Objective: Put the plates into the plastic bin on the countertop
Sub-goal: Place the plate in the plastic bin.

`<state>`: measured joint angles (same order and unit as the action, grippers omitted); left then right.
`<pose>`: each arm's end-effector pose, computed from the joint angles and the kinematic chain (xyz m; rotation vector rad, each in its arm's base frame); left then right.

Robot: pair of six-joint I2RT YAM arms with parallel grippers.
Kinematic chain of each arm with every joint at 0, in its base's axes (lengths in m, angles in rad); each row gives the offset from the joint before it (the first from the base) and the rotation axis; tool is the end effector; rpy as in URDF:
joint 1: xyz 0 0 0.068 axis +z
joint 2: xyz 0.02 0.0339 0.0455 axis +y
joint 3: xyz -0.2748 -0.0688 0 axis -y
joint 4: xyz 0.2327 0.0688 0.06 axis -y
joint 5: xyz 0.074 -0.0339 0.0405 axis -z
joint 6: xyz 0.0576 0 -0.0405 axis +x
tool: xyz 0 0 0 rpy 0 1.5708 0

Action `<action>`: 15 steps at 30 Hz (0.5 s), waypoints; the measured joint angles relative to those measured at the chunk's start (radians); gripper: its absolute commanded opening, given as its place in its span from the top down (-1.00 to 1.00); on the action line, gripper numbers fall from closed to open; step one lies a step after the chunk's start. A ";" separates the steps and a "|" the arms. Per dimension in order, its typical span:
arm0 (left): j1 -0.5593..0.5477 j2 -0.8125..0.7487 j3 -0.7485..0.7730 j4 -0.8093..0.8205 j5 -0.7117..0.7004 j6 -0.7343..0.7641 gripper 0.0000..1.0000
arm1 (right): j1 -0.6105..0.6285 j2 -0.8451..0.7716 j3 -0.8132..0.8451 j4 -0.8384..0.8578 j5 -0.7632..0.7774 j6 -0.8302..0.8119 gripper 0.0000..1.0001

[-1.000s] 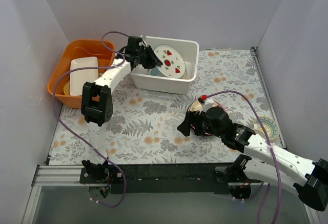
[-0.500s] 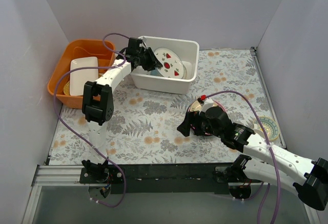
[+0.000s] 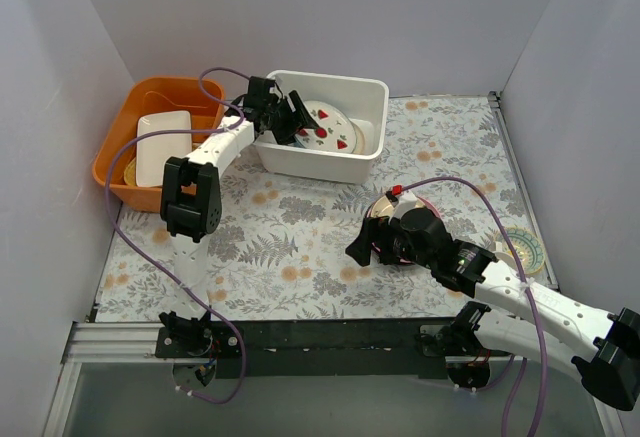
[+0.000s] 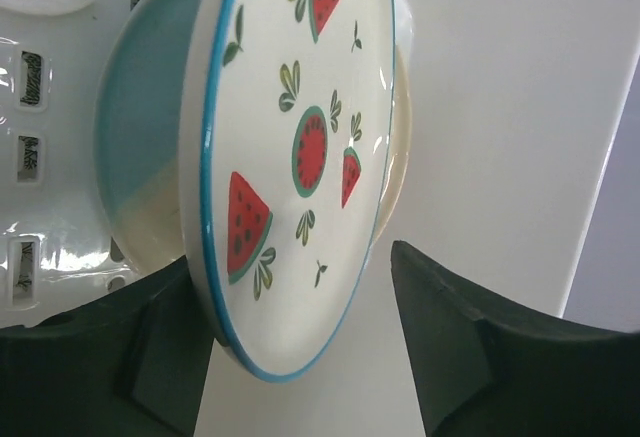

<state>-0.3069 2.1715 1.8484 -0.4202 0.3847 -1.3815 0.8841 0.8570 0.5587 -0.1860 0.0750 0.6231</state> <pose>0.4785 -0.1743 0.2370 -1.1438 2.3558 -1.1940 0.1279 0.1492 0.2490 -0.2331 2.1534 0.8355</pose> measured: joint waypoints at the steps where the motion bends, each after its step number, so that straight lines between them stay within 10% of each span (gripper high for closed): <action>1: 0.001 0.000 0.000 -0.003 -0.003 0.002 -0.37 | 0.000 0.000 0.000 0.000 0.000 0.000 -0.96; 15: 0.009 0.000 0.020 -0.119 -0.052 0.017 -0.64 | 0.000 0.000 0.000 -0.001 0.000 0.000 -0.96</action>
<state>-0.2977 2.1715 1.8683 -0.5392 0.3328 -1.3647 0.8841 0.8574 0.5587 -0.1871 0.0753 0.6231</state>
